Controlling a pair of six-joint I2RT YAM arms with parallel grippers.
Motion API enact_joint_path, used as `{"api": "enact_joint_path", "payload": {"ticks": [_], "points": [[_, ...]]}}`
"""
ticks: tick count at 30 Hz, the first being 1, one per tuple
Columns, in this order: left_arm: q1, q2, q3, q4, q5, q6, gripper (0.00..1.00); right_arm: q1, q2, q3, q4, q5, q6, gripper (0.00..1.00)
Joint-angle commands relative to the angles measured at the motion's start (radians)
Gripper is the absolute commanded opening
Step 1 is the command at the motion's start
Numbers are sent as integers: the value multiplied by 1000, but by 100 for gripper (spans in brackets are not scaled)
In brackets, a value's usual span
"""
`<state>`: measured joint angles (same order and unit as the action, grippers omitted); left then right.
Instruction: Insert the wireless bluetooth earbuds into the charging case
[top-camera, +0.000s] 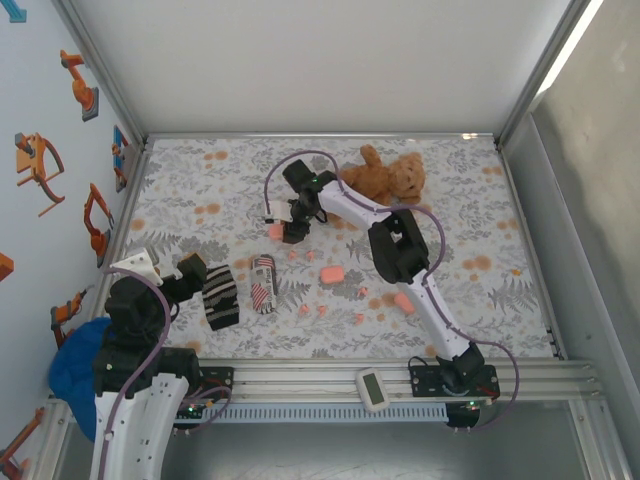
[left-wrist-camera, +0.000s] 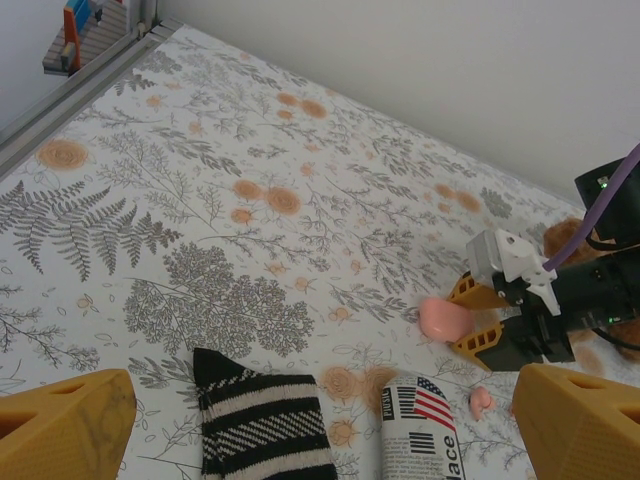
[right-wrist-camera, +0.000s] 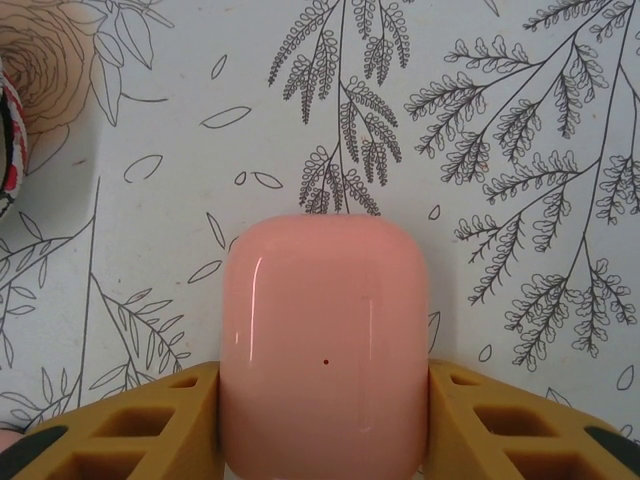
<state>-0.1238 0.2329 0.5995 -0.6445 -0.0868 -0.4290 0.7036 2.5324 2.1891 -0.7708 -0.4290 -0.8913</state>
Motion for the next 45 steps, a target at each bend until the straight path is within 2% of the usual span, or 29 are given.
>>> {"api": "enact_joint_path", "payload": {"ticks": [1,8,13,18,24,31,33,38,45], "points": [[4,4,-7,1,-1,-7,96,7,-74,-66,32,8,-5,43],[7,5,-8,13,31,-4,96,8,-249,-236,184,5,36,42],[8,69,-5,90,220,20,96,9,-466,-470,359,29,76,42],[7,166,22,177,341,-14,96,26,-702,-707,500,94,102,42],[7,364,104,342,649,-78,96,59,-944,-935,612,178,102,41],[7,495,203,493,904,-59,99,110,-1129,-1058,636,276,75,41],[7,540,239,490,959,-50,93,123,-1177,-1084,642,294,75,41],[-14,628,253,590,1065,-95,85,154,-1266,-1138,673,335,78,41],[-77,721,214,721,1154,-88,86,210,-1286,-1157,731,382,81,41]]}}
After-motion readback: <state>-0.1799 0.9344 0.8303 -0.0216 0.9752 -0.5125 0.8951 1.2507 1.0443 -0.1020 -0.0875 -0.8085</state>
